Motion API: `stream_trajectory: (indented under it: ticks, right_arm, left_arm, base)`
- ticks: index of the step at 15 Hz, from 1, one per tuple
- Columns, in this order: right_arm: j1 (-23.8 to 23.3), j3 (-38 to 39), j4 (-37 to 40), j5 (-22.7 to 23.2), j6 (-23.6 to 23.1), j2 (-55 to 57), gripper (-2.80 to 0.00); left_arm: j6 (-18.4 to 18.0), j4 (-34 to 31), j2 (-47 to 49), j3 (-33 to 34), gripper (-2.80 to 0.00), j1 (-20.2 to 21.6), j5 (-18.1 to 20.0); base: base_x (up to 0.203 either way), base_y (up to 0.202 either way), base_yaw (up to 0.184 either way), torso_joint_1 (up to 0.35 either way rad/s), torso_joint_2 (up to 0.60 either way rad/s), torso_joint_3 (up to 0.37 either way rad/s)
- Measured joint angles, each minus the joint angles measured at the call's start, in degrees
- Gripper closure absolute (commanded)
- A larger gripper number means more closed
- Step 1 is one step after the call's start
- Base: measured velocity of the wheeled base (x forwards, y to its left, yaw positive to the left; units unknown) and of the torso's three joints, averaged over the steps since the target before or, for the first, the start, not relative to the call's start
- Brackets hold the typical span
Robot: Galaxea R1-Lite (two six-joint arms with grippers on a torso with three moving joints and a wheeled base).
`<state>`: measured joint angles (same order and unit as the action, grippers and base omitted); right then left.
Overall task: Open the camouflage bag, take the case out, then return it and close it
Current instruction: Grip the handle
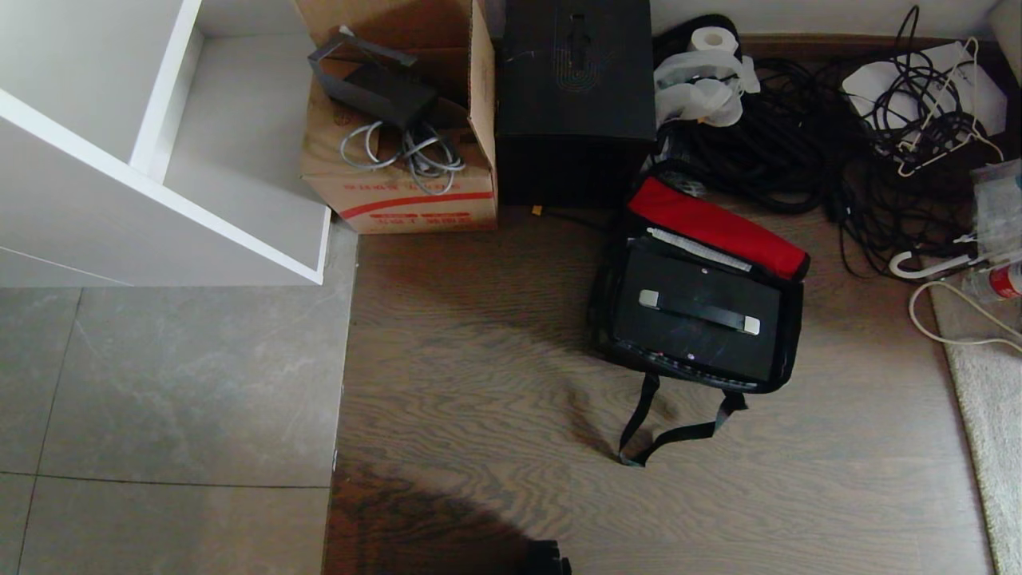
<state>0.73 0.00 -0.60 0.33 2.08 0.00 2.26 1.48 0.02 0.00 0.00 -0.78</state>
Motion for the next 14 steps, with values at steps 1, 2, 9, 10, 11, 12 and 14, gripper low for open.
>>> stream_trajectory:
  ticks: [1,2,9,10,11,12,14]
  right_arm:
    - [0.0,0.0,0.0,0.0,0.0,0.0,0.0]
    - [0.0,0.0,0.0,0.0,0.0,0.0,0.0]
    - [0.0,0.0,0.0,0.0,0.0,0.0,0.0]
    - [0.0,0.0,0.0,0.0,0.0,0.0,0.0]
    - [0.0,0.0,0.0,0.0,0.0,0.0,0.0]
    - [0.0,0.0,0.0,0.0,0.0,0.0,0.0]
    - [0.0,0.0,0.0,0.0,0.0,0.0,0.0]
  left_arm:
    - [0.0,0.0,0.0,0.0,0.0,0.0,0.0]
    - [0.0,0.0,0.0,0.0,0.0,0.0,0.0]
    - [0.0,0.0,0.0,0.0,0.0,0.0,0.0]
    - [0.0,0.0,0.0,0.0,0.0,0.0,0.0]
    - [0.0,0.0,0.0,0.0,0.0,0.0,0.0]
    - [0.0,0.0,0.0,0.0,0.0,0.0,0.0]
    - [0.0,0.0,0.0,0.0,0.0,0.0,0.0]
  base:
    - [0.0,0.0,0.0,0.0,0.0,0.0]
    - [0.0,0.0,0.0,0.0,0.0,0.0]
    - [0.0,0.0,0.0,0.0,0.0,0.0]
    - [0.0,0.0,0.0,0.0,0.0,0.0]
    - [0.0,0.0,0.0,0.0,0.0,0.0]
    - [0.0,0.0,0.0,0.0,0.0,0.0]
    - [0.0,0.0,0.0,0.0,0.0,0.0]
